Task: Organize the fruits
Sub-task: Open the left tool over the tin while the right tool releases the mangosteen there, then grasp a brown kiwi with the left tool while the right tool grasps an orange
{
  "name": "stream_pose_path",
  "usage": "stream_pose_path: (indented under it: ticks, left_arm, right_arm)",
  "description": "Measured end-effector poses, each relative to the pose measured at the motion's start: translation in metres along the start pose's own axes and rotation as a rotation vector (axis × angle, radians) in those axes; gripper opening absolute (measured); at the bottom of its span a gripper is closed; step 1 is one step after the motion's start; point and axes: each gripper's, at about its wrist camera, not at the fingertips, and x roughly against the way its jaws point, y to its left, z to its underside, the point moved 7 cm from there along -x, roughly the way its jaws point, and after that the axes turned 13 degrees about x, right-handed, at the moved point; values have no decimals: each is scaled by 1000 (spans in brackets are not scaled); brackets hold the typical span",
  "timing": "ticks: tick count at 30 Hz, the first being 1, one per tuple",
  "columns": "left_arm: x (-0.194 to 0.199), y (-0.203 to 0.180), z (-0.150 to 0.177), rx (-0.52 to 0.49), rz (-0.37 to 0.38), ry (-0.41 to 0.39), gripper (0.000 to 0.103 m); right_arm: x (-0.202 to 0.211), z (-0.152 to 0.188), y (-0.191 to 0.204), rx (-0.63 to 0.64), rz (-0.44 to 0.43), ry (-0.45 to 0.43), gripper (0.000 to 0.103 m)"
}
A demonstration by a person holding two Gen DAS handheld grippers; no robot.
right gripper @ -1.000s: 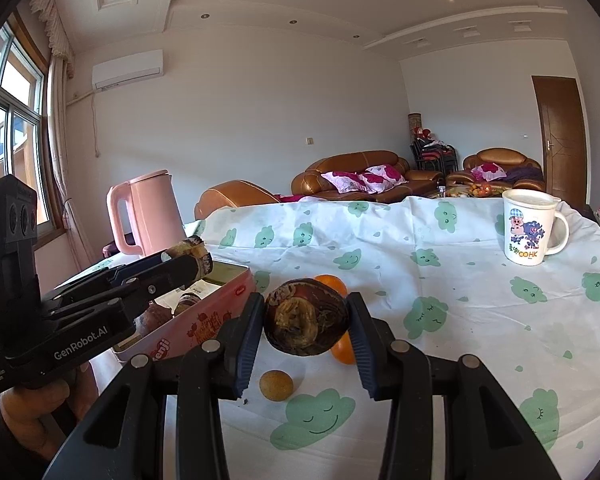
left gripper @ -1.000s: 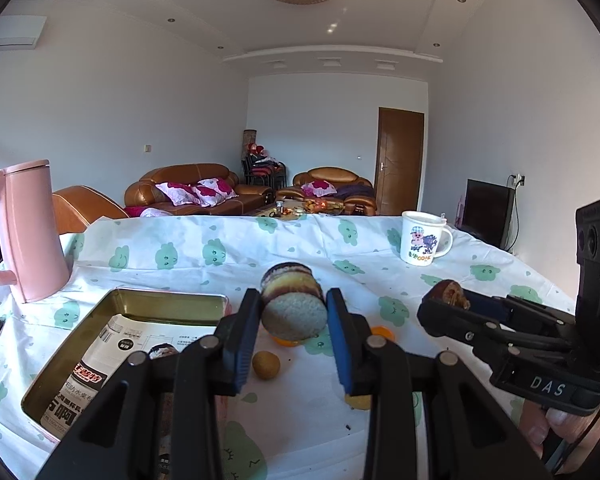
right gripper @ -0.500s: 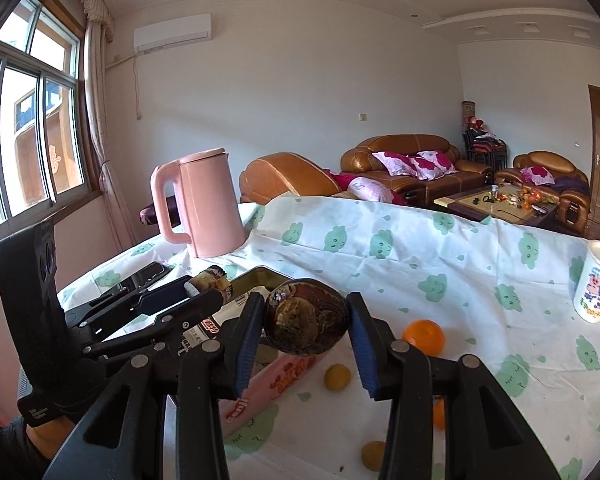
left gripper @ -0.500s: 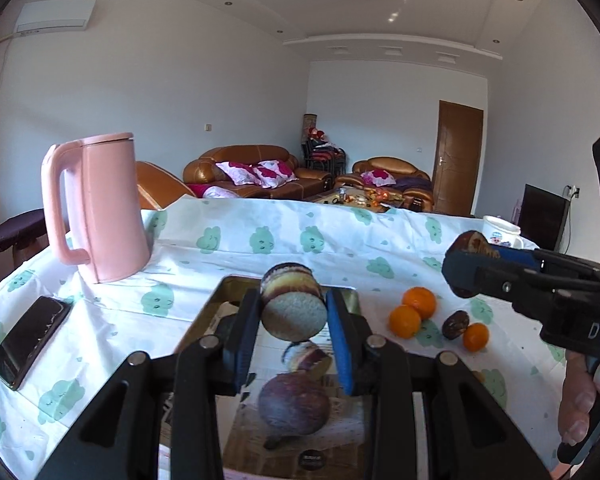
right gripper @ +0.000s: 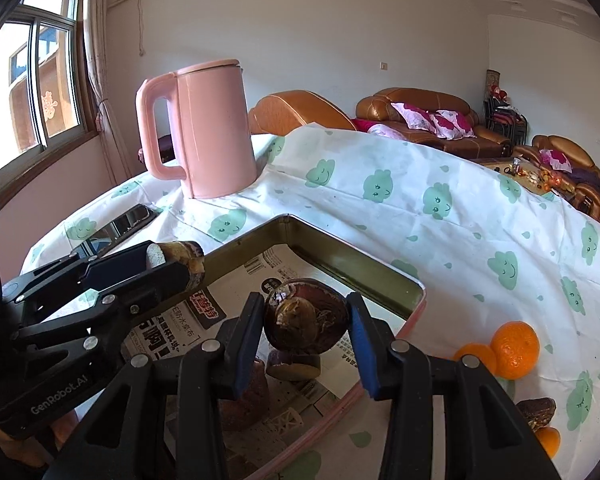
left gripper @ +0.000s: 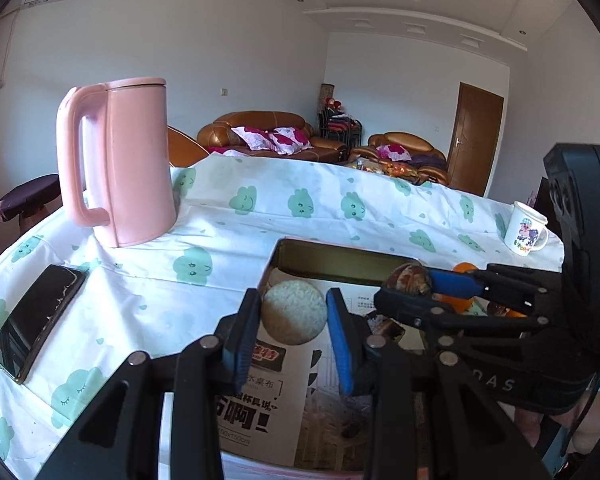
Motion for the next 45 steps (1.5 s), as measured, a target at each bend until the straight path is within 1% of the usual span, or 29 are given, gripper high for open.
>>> stream_pose_path:
  ticks: [3,5,6,7,8,9,11,14,15,17,18,20,21,24,28,32,33,34,36,38,40,42,45]
  left_arm:
    - [-5,-2,1,-5,0,25,35]
    - [-4,0,0,-1,-9,20,35]
    - [-2,1,-1,2,-8,6,38]
    - [0,1,-2,5,-8,-2,40]
    - [3,3,-3,13,-11,-15,47]
    - [6,3,-4,21,-12,-27,60]
    - [13,3,-6,33,-9,-49,71]
    - [20,-10,-4,24,18,-59,71]
    - [22,-17,-3,18,31,-59,73]
    - [24,-33,1,2,62,-57,74]
    - [24,-43,3,-9,76,-51,74]
    - [23,-61,9,-33,100,-38,76]
    - [22,-69,12,-45,110,-29,77]
    - [15,-95,22,-90,131,-3,77]
    - [3,-126,38,-126,180,68,77]
    - [-7,-145,51,-144,207,124,77]
    - [-8,-148,54,-148,212,136,77]
    - [-9,-151,57,-152,215,146,77]
    - [-11,-154,60,-161,222,162,77]
    - [-12,-157,63,-166,228,179,77]
    - [-13,-162,68,-180,246,200,77]
    - [-12,-168,72,-191,259,215,77]
    - [-13,-181,83,-250,271,249,76]
  right_arm:
    - [-9,1,0,-20,-16,15,44]
    - [-12,0,0,-27,-23,14,46]
    - [-12,-1,1,-25,-27,10,49]
    - [-10,-1,1,-23,-21,6,61]
    - [-6,-1,-2,-26,-1,3,68]
    - [1,0,-5,-34,0,-8,68]
    - [18,4,-13,-53,-10,-33,69]
    - [47,20,-37,-51,74,-38,69]
    - [56,28,-48,-49,115,-29,69]
    - [71,47,-73,-44,213,7,68]
    - [78,57,-86,-53,247,20,68]
    - [89,78,-110,-112,280,38,68]
    - [93,87,-120,-141,282,47,68]
    - [93,108,-137,-196,277,83,68]
    - [82,120,-140,-215,230,128,68]
    - [70,127,-138,-222,187,170,68]
    - [68,128,-137,-224,178,178,66]
    - [66,129,-136,-227,168,186,56]
    - [61,132,-137,-242,134,209,47]
    - [61,134,-138,-265,117,203,45]
    - [68,132,-138,-268,122,169,45]
    - [80,132,-140,-272,168,140,45]
    - [96,136,-145,-299,219,109,45]
